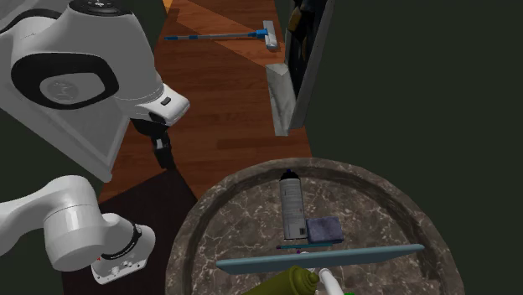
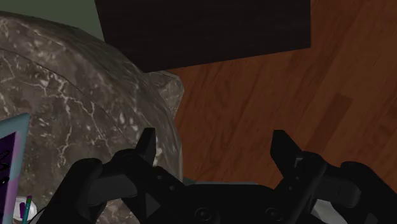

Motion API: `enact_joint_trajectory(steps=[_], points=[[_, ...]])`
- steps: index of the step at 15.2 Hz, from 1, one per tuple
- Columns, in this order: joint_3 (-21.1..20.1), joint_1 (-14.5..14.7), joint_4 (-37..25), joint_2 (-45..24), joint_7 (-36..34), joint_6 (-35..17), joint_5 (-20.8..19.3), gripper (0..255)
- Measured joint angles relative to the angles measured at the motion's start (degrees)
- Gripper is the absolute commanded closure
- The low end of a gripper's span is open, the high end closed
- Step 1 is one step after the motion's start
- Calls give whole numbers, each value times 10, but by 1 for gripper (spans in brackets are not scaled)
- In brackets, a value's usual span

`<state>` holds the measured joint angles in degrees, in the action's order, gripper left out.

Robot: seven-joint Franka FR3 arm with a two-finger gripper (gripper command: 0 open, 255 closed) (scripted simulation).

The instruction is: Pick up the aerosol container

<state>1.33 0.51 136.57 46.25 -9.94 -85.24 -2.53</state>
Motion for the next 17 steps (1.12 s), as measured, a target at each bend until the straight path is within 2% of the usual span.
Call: enact_joint_trajectory(steps=[2, 4, 11, 17], points=[[8, 1, 5, 2, 13, -6, -6, 0], [33, 3, 17, 3, 57, -29, -24, 0], [152, 20, 33, -31, 254, -137, -92, 0], [263, 59, -3, -117, 430, -237, -110, 0]])
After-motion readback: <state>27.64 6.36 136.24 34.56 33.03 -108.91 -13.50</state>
